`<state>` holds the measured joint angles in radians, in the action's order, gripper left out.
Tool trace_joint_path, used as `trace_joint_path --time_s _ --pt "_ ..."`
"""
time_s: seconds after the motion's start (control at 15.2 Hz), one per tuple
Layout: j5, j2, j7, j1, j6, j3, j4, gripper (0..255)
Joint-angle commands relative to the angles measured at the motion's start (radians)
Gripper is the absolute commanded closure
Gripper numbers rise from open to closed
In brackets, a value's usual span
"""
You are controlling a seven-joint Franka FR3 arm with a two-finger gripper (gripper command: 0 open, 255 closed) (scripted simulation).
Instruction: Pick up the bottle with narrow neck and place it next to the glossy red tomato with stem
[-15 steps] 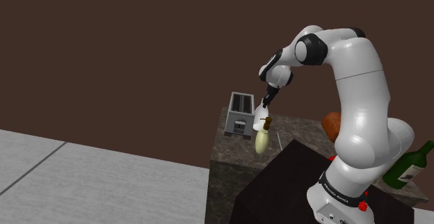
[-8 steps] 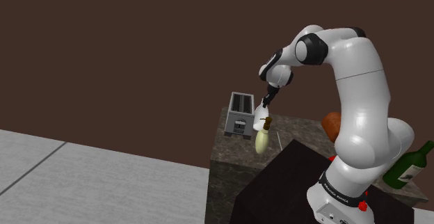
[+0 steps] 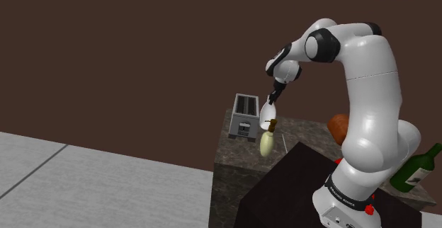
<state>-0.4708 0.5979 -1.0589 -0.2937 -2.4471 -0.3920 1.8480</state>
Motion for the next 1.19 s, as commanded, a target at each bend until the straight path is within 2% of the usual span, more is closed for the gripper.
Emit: trace_joint_path --time_s 0.0,1.12 --pt "0.012 -0.02 0.009 0.007 0.016 -0.009 0.003 255" --pt "0.11 -0.163 0.083 0.051 0.173 -0.074 -0.023 255"
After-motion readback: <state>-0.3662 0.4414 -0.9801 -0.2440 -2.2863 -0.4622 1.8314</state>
